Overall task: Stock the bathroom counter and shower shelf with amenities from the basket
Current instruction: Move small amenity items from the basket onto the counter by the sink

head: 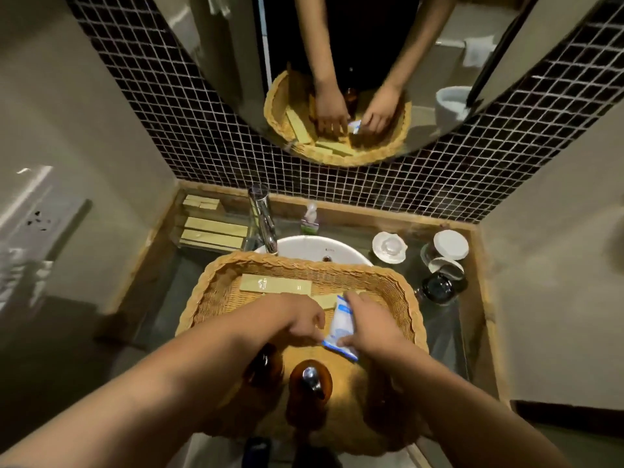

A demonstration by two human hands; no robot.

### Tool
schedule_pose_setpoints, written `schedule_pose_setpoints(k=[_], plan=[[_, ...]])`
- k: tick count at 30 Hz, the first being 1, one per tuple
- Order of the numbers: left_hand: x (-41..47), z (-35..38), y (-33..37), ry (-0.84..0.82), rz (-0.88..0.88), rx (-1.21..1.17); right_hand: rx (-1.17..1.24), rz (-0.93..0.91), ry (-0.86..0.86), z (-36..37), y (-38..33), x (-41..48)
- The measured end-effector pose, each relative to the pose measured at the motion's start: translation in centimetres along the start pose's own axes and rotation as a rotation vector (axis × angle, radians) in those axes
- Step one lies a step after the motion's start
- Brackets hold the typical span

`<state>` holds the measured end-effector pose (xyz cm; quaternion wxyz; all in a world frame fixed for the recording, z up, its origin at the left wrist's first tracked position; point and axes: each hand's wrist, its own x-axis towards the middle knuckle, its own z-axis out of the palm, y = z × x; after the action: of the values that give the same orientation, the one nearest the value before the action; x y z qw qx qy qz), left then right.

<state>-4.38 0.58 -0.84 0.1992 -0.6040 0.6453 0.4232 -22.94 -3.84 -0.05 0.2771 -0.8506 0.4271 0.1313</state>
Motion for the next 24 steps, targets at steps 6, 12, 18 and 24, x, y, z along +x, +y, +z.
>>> schedule_pose_setpoints(k=[6,12,18,24], plan=[[-3.9,-2.2,-2.6,0.442,-0.094,-0.279,0.0,-0.273,0.017,-5.3,-4.7,4.7],[-8.9,-4.4,-7.0,0.787,-0.228,-0.572,0.024,-0.483,0.056,-9.3,-10.8,8.0],[-13.7,-6.9,-11.7,0.995,-0.376,-0.609,0.037,-0.579,0.137,-12.2,-17.9,10.5],[-15.8,-8.5,-15.5,1.083,-0.372,-0.676,0.111,-0.563,0.208,-12.2,-22.3,12.4]])
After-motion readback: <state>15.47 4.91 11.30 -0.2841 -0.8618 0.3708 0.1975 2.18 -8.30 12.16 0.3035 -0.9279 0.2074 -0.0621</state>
